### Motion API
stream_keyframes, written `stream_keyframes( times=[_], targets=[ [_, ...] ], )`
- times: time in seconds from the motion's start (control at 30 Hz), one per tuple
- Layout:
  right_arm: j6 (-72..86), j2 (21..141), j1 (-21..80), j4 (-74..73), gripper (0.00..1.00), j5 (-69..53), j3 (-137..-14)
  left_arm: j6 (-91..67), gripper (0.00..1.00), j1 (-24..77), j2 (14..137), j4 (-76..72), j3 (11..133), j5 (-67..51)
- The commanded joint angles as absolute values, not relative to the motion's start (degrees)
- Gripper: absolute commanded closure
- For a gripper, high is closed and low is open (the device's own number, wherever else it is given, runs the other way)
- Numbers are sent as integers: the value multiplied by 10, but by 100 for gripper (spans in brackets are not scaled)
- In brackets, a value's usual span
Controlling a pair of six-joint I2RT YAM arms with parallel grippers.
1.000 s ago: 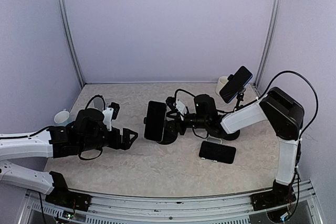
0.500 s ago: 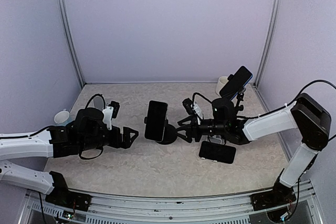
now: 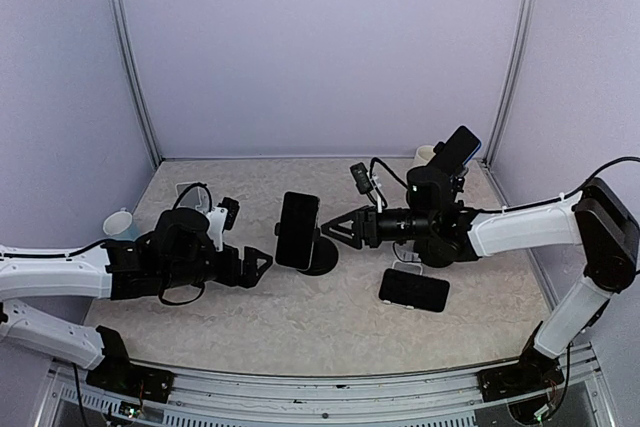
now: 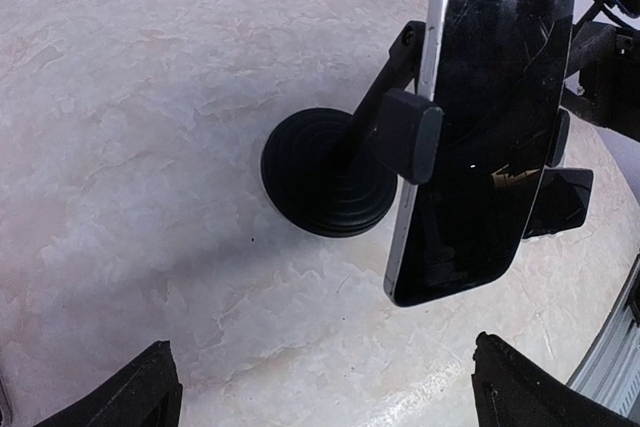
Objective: Remove the phone from the phone stand
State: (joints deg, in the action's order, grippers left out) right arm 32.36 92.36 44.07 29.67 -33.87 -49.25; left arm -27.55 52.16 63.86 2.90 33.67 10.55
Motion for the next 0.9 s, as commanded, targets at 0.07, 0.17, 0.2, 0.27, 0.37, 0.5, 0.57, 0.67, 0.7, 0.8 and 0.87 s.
stream_keyframes(
  times=[0.07, 0.17, 0.2, 0.27, 0.37, 0.5, 0.57, 0.67, 0.7, 0.8, 0.87],
  targets=[
    [406, 967, 445, 330, 39, -368, -515, -264, 1, 536, 654, 12, 360, 116],
    [403, 985, 455, 320, 40, -365, -533, -268, 1, 540, 657, 9, 360, 116],
    [403, 989, 457, 319, 40, -365, -536, -269, 1, 542, 658, 7, 360, 117],
    [405, 997, 460, 322, 42, -367, -542, -269, 1, 546, 661, 2, 359, 115],
    [410, 1005, 461, 332, 47, -373, -545, -270, 1, 552, 668, 1, 359, 120],
    [415, 1014, 461, 339, 59, -380, -553, -270, 1, 555, 673, -2, 361, 121],
    [414, 1015, 461, 334, 63, -378, -557, -270, 1, 555, 676, -3, 364, 122],
    [412, 1019, 461, 329, 70, -378, -564, -264, 1, 556, 685, -2, 375, 120],
    [413, 1020, 461, 329, 73, -378, -563, -262, 1, 557, 687, -1, 378, 121],
    [420, 1023, 461, 339, 75, -379, -560, -260, 1, 556, 696, -1, 383, 119],
    [425, 1027, 461, 345, 77, -380, -557, -260, 1, 556, 701, -2, 387, 113]
  ],
)
